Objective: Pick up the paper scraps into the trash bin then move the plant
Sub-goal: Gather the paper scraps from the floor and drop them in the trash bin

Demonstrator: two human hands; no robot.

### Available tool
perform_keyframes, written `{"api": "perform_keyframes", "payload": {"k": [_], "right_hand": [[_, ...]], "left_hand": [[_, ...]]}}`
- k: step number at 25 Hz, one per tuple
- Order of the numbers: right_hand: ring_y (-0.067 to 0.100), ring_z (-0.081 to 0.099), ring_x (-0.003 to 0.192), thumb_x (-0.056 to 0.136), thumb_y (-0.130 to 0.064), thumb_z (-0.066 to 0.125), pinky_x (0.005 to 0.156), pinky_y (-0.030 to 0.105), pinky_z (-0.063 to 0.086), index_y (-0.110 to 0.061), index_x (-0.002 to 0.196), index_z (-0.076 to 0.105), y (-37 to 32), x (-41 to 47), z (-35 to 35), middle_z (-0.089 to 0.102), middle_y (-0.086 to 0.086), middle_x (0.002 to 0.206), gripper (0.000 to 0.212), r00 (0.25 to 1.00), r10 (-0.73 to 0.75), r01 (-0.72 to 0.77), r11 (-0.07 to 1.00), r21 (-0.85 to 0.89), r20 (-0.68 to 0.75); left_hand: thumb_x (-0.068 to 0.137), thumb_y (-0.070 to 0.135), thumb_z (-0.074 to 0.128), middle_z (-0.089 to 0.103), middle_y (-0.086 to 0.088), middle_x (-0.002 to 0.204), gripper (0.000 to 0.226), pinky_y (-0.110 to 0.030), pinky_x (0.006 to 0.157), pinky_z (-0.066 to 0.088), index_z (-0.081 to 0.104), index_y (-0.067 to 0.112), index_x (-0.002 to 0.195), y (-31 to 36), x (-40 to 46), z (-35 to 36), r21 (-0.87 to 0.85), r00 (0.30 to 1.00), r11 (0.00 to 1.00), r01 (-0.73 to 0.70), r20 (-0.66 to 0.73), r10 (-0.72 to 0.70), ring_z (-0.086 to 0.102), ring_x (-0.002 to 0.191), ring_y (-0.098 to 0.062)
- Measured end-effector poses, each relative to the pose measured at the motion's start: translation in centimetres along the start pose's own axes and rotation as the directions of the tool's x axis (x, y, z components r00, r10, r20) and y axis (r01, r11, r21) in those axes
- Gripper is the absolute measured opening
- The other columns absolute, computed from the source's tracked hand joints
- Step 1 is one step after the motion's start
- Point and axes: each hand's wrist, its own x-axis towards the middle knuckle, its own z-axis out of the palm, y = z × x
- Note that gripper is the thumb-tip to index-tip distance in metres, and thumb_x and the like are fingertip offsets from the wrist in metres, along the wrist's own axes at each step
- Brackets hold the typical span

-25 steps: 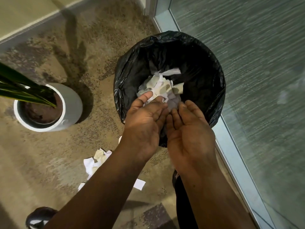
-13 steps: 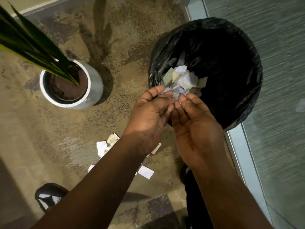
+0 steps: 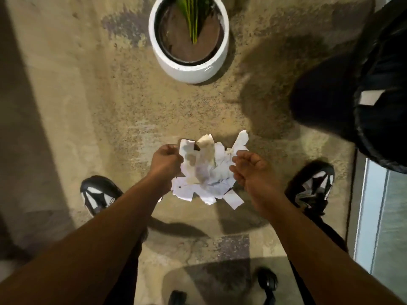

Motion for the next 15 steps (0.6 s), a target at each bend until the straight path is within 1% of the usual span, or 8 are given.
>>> {"api": "perform_keyframes", "payload": {"k": [2, 3, 4, 6, 8, 10, 13, 15], "right_hand": [[0.019, 0.064, 0.114, 0.098, -0.025, 0.063, 0.102, 0.043, 0.054, -0.026, 0.122, 0.064, 2.5, 2.8, 1.8, 0.067, -0.001, 0.127, 0.024, 1.000, -0.027, 0.029, 0.948, -0.318, 0.012], [0.018, 0.061, 0.118, 0.095, -0.026, 0.067, 0.103, 0.040, 0.051, -0.026, 0.129, 0.060, 3.5, 4.3, 2.7, 0.064, -0.001, 0.133, 0.034, 0.998, -0.050, 0.064, 0.876, -0.478, 0.041], [0.019, 0.057, 0.122, 0.092, -0.027, 0.071, 0.106, 0.038, 0.048, -0.024, 0.135, 0.056, 4.1, 5.9, 3.4, 0.059, 0.001, 0.140, 0.046, 0.993, -0.096, 0.121, 0.763, -0.635, 0.075], [0.026, 0.047, 0.134, 0.084, -0.037, 0.077, 0.111, 0.042, 0.042, -0.021, 0.145, 0.045, 4.8, 8.9, 4.7, 0.049, 0.006, 0.150, 0.070, 0.955, -0.231, 0.269, 0.411, -0.871, 0.186], [0.032, 0.037, 0.141, 0.075, -0.049, 0.082, 0.110, 0.050, 0.042, -0.024, 0.151, 0.034, 4.6, 11.3, 6.2, 0.037, 0.009, 0.155, 0.093, 0.905, -0.311, 0.339, 0.112, -0.934, 0.291], [0.039, 0.033, 0.141, 0.065, -0.054, 0.087, 0.107, 0.054, 0.041, -0.028, 0.152, 0.027, 4.1, 13.2, 7.9, 0.030, 0.013, 0.156, 0.109, 0.887, -0.322, 0.343, -0.021, -0.939, 0.331], [0.041, 0.042, 0.129, 0.062, -0.042, 0.091, 0.098, 0.052, 0.046, -0.030, 0.146, 0.032, 4.2, 14.5, 10.2, 0.036, 0.015, 0.146, 0.103, 0.841, -0.358, 0.346, -0.223, -0.911, 0.406], [0.038, 0.043, 0.125, 0.069, -0.028, 0.087, 0.091, 0.047, 0.049, -0.027, 0.144, 0.037, 4.7, 14.5, 11.1, 0.040, 0.014, 0.141, 0.090, 0.814, -0.376, 0.366, -0.261, -0.893, 0.443]], "left_hand": [[0.088, -0.004, 0.061, 0.066, -0.005, 0.084, 0.023, -0.016, 0.043, 0.050, 0.063, 0.018, 0.094, -3.7, 2.8, -2.9, 0.139, 0.998, 0.990, 0.022, -0.067, -0.013, 0.067, 0.055, -0.007], [0.086, -0.003, 0.063, 0.065, -0.008, 0.095, 0.026, -0.021, 0.054, 0.058, 0.062, 0.018, 0.102, -5.5, 4.0, -4.2, 0.196, 0.996, 0.980, 0.045, -0.080, -0.029, 0.069, 0.071, -0.014], [0.085, -0.001, 0.066, 0.062, -0.011, 0.109, 0.033, -0.031, 0.073, 0.062, 0.060, 0.020, 0.110, -7.3, 5.1, -5.3, 0.266, 0.995, 0.962, 0.068, -0.094, -0.044, 0.067, 0.089, -0.024], [0.086, 0.008, 0.070, 0.051, -0.015, 0.126, 0.046, -0.046, 0.097, 0.054, 0.053, 0.021, 0.126, -10.7, 6.4, -6.9, 0.524, 0.989, 0.849, 0.063, -0.145, 0.016, 0.058, 0.110, -0.037], [0.083, 0.011, 0.073, 0.044, -0.019, 0.133, 0.064, -0.052, 0.102, 0.046, 0.042, 0.017, 0.138, -13.5, 7.0, -7.5, 0.726, 0.983, 0.687, -0.027, -0.105, 0.149, 0.051, 0.117, -0.043], [0.078, 0.003, 0.073, 0.041, -0.020, 0.133, 0.070, -0.054, 0.097, 0.044, 0.037, 0.013, 0.137, -15.3, 7.4, -7.8, 0.800, 0.961, 0.584, -0.135, -0.038, 0.274, 0.047, 0.117, -0.045], [0.076, 0.001, 0.073, 0.044, -0.017, 0.127, 0.067, -0.053, 0.089, 0.047, 0.040, 0.016, 0.132, -16.5, 8.6, -8.9, 0.837, 0.929, 0.500, -0.222, 0.026, 0.368, 0.049, 0.110, -0.040], [0.077, 0.009, 0.078, 0.049, -0.012, 0.125, 0.062, -0.051, 0.086, 0.047, 0.045, 0.019, 0.128, -16.9, 9.1, -9.6, 0.817, 0.930, 0.518, -0.253, 0.058, 0.363, 0.049, 0.109, -0.035]]}}
